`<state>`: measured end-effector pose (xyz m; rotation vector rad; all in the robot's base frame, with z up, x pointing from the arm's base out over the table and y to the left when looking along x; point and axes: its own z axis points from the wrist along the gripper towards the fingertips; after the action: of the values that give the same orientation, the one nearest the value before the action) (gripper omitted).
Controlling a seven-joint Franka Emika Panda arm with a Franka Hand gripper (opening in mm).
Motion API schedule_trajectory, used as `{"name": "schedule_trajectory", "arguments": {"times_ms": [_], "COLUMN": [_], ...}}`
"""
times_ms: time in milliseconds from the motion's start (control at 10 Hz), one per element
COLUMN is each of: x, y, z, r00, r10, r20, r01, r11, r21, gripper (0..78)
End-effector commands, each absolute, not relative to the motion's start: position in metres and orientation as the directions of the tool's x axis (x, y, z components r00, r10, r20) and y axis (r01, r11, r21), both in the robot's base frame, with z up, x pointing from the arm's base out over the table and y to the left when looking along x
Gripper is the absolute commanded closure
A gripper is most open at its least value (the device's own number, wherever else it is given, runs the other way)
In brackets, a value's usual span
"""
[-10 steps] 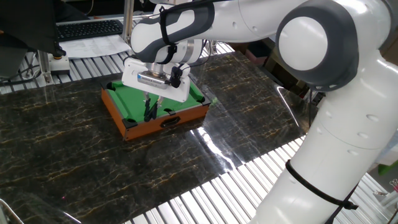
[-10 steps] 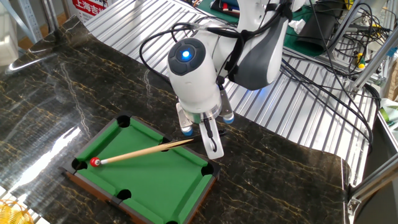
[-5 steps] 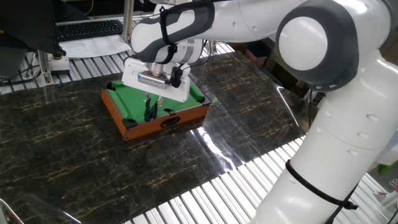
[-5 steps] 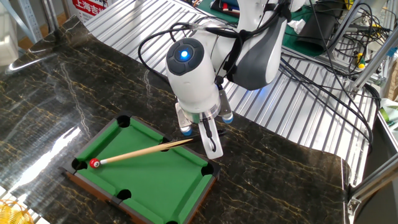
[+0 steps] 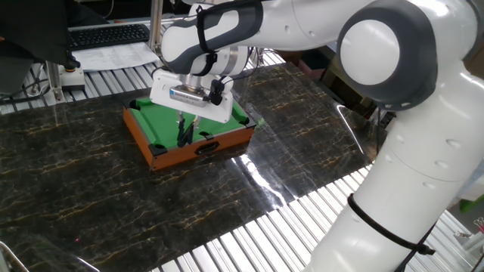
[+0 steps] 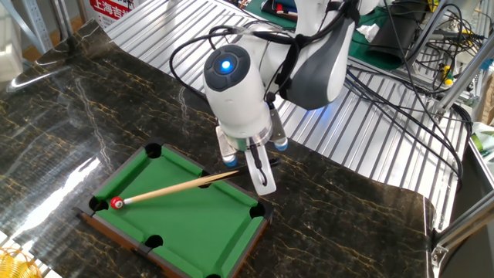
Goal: Hit the pool ball
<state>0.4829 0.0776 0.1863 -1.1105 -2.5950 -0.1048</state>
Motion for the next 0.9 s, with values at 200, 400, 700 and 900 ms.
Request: {"name": "schedule_trajectory", "arguments": {"times_ms": [200,400,700,900], "x": [0.504,0.511,0.508,0.495], "y": [0.064,0.054,0.057,0.069], "z": [0.19,0.189,0.189,0.189], "r00": [-0.652,-0.663,-0.656,-0.663], "r10": [0.693,0.68,0.683,0.683], "r20": [0.307,0.313,0.322,0.307], "r01": [0.715,0.704,0.709,0.707], "r11": [0.697,0.709,0.704,0.706], "r21": [-0.052,-0.05,-0.049,-0.044], "gripper": [76.4,76.4,76.4,76.4]}}
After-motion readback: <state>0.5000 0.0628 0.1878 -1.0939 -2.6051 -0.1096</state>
